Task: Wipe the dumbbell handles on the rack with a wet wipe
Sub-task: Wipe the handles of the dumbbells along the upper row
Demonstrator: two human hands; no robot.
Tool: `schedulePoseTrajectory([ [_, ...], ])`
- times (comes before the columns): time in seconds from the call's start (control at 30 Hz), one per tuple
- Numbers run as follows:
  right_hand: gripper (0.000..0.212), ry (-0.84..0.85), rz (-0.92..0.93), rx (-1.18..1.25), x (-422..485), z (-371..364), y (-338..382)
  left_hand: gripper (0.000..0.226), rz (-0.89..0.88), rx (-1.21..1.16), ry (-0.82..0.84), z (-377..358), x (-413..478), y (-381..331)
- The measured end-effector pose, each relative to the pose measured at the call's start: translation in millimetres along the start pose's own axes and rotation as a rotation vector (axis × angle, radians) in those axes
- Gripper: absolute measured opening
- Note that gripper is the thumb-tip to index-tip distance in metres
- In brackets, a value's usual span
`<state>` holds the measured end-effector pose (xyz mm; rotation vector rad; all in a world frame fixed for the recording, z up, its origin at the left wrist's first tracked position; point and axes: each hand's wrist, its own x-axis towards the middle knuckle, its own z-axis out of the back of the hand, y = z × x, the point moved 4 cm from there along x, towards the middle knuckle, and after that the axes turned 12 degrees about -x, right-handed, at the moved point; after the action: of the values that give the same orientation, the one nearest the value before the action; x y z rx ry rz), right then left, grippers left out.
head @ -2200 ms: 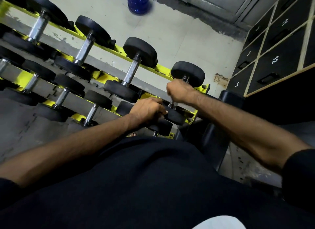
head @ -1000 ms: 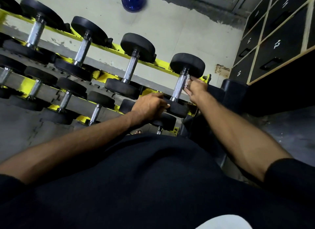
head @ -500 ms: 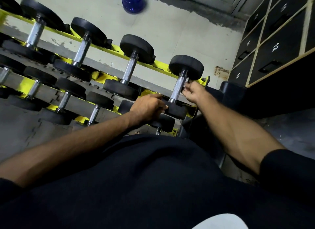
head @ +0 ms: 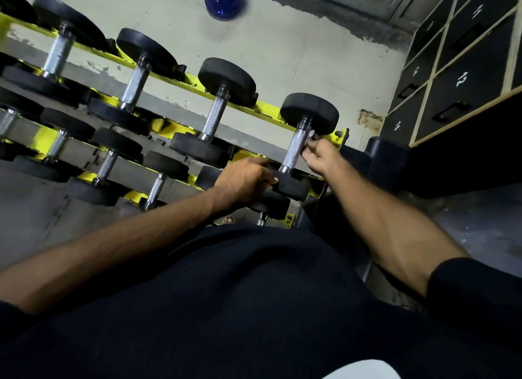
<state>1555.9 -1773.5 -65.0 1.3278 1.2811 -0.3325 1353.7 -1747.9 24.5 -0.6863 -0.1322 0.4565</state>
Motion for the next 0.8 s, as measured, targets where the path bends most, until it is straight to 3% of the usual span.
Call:
schedulePoseTrajectory([
  [0.07, 0.027, -0.018, 0.018, 0.050, 9.9, -3.6, 1.5, 0.013, -0.015, 0.004, -0.005, 0.8, -0.5, -1.5],
  [0.17, 0.022, 0.022, -0.029, -0.129, 9.3, 7.9, -7.8, 0.010, -0.040, 0.009, -0.014, 1.8, -0.1, -1.8],
  [0.47, 0.034, 0.207, -0.029, -1.020, 2.2, 31.3, -32.8, 0.010, -0.038, 0.025, -0.004, 0.0, 3.5, 1.0],
  [0.63, 0.032, 0.197, -0.016, -1.123, -4.5, 23.7, -28.4, 0.010, -0.014, 0.017, -0.017, -1.6, 4.9, 3.9],
  [0.8, 0.013, -0.011, 0.134, -1.118, -23.6, 37.7, -23.9, 0.011, -0.043, 0.026, -0.025, -2.0, 3.1, 5.8],
])
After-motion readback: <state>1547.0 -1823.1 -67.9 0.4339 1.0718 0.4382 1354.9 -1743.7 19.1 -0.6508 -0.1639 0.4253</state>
